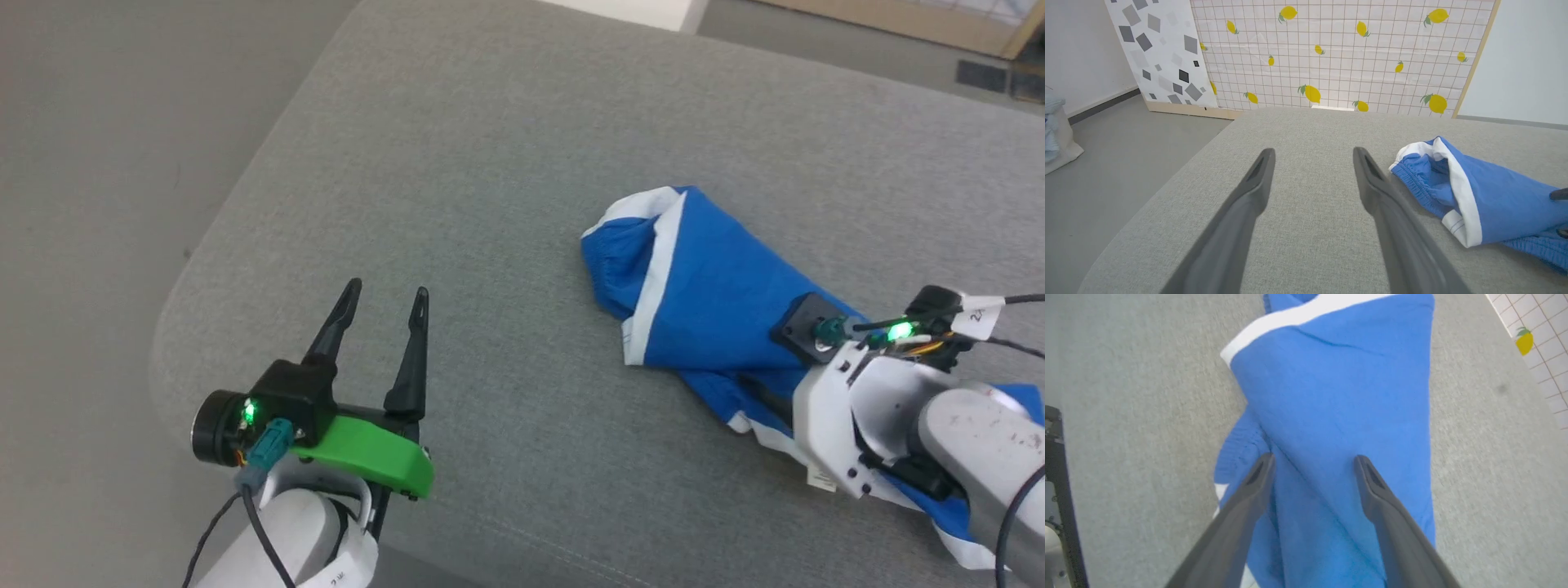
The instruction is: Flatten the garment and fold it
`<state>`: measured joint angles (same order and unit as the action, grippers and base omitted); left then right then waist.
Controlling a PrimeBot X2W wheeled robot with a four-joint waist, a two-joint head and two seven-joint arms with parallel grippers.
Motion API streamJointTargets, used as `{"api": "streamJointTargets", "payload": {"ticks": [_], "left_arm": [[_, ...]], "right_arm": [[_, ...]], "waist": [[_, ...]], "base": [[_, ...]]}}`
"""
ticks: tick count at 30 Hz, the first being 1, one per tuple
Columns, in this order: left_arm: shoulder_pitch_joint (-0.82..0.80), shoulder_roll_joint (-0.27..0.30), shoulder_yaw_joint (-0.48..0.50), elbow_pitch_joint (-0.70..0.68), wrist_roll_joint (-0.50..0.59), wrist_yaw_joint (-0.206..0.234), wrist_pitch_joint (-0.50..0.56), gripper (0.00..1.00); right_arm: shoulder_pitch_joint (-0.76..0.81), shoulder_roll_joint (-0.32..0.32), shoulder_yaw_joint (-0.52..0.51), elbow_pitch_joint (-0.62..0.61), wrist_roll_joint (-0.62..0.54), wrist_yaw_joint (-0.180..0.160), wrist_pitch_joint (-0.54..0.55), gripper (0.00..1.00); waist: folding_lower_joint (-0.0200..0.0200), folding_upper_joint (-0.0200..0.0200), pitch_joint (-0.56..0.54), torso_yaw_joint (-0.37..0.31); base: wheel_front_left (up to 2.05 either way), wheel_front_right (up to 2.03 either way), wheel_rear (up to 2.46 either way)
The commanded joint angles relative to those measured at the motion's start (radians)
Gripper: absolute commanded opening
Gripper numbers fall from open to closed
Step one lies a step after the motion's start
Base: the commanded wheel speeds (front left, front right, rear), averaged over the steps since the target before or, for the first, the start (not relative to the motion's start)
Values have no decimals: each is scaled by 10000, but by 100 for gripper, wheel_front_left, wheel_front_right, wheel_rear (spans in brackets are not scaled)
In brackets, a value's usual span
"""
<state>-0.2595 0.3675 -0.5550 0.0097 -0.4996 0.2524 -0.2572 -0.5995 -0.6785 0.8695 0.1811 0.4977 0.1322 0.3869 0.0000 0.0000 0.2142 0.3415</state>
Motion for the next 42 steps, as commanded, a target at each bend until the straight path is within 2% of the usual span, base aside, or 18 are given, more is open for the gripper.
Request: {"api": "streamJointTargets", "payload": {"ticks": [1, 6, 7, 8, 9, 16, 22, 26, 29, 32, 35, 36, 37, 39, 42], "left_arm": [[161, -116, 88, 45, 209, -98, -45, 100], [185, -379, 349, 184, 439, -348, -45, 100], [187, -419, 397, 210, 478, -390, -45, 100], [192, -464, 450, 242, 526, -436, -45, 100], [196, -498, 487, 276, 563, -474, -45, 100], [312, -621, 671, 626, 716, -733, -45, 100], [470, -557, 667, 861, 673, -828, -42, 100], [559, -486, 639, 881, 619, -841, 32, 100], [585, -443, 593, 839, 595, -859, 115, 100], [555, -430, 551, 767, 581, -863, 197, 100], [479, -429, 477, 709, 589, -885, 295, 100], [465, -422, 473, 695, 583, -887, 311, 100], [452, -410, 469, 686, 572, -892, 332, 100], [437, -394, 453, 682, 559, -895, 367, 100], [449, -354, 465, 675, 542, -865, 395, 100]], "right_arm": [[-213, -42, 128, 203, 86, -15, -91, 100], [-535, -30, 432, 812, 303, -15, -328, 99], [-562, 2, 431, 902, 384, -15, -378, 43], [-594, 41, 424, 988, 464, -15, -457, 9], [-610, 83, 389, 1055, 538, -15, -532, 0], [-419, 601, -578, 1158, 1472, -15, -942, 0], [236, 995, -2375, 976, 2658, -15, -567, 0], [886, 1587, -4265, 1197, 3531, -15, 31, 0], [1337, 2269, -6087, 1865, 3893, -15, 661, 0], [1541, 2854, -7761, 2797, 3510, -15, 1011, 0], [1536, 3374, -9328, 3784, 2463, -15, 1141, 0], [1514, 3481, -9713, 4026, 2024, -15, 1123, 47], [1472, 3588, -10164, 4270, 1424, -15, 1027, 100], [1361, 3824, -10934, 4568, 327, -15, 770, 100], [1254, 4362, -11242, 4214, -678, -15, 669, 100]], "waist": [[0, 0, 249, 222], [0, 0, 489, 317], [0, 0, 509, 316], [0, 0, 524, 309], [0, 0, 525, 294], [0, 0, 183, -122], [0, 0, -188, -687], [0, 0, -307, -1082], [0, 0, -296, -1321], [0, 0, -195, -1466], [0, 0, -70, -1544], [0, 0, -32, -1571], [0, 0, 5, -1602], [0, 0, 46, -1656], [0, 0, 37, -1798]], "base": [[0, 0, 0], [0, 0, 0], [0, 0, 0], [0, 0, 0], [0, 0, 0], [0, 0, 0], [0, 0, 0], [0, 0, 0], [0, 0, 0], [0, 0, 0], [0, 0, 0], [0, 0, 0], [0, 0, 0], [0, 0, 0], [0, 0, 0]]}}
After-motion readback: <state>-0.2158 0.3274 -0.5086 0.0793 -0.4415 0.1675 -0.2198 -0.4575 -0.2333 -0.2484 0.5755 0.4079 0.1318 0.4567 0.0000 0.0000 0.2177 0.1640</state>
